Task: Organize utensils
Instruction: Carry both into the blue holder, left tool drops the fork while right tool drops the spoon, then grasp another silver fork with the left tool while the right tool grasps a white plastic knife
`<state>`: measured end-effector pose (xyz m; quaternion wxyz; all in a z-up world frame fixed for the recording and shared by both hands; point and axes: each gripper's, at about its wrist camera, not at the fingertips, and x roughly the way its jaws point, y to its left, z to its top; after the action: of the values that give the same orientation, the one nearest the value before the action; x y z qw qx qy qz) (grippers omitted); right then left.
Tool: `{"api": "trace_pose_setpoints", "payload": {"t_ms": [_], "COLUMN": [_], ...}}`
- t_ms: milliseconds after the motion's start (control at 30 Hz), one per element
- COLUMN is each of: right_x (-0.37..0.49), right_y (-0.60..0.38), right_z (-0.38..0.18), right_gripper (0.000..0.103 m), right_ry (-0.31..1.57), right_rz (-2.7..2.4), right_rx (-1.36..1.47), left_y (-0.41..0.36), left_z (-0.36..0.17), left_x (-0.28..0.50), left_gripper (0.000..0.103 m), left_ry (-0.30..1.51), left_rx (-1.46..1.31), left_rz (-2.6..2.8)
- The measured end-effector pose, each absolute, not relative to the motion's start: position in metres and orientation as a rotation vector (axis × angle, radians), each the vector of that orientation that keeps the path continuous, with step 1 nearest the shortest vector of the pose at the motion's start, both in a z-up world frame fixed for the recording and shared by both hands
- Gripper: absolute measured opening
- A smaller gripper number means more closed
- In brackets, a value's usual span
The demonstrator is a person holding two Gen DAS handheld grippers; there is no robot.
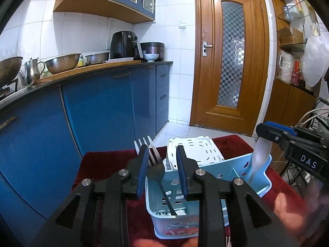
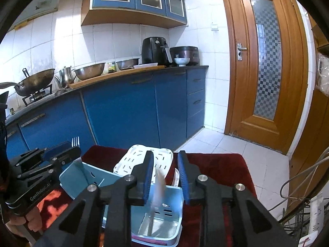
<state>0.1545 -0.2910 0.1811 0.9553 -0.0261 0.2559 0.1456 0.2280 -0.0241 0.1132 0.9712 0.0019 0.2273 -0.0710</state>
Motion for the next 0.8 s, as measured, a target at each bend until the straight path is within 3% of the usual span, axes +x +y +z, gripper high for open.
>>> {"api": "trace_pose_setpoints", "payload": {"t_ms": [400,800], "right_x": [0.118,0.077], "right_y": [-0.303,-0.324], "right_z": [0.209,0.193], "right_gripper": [0.030,0.030], "right_ry": [0.509,0.633], "right_rz": [0.295,0.284], "right_rx": [-0.009,0.027], "left_y": [-0.007,0.013], "left_z": [0.138,0.125], "left_x": [0.189,0.132], "left_gripper": [0.031,0.034], "left_ry": [0.472,0.527], "left_rx": [-0.009,0.016], "left_rz": [-0.164,-0.154]}}
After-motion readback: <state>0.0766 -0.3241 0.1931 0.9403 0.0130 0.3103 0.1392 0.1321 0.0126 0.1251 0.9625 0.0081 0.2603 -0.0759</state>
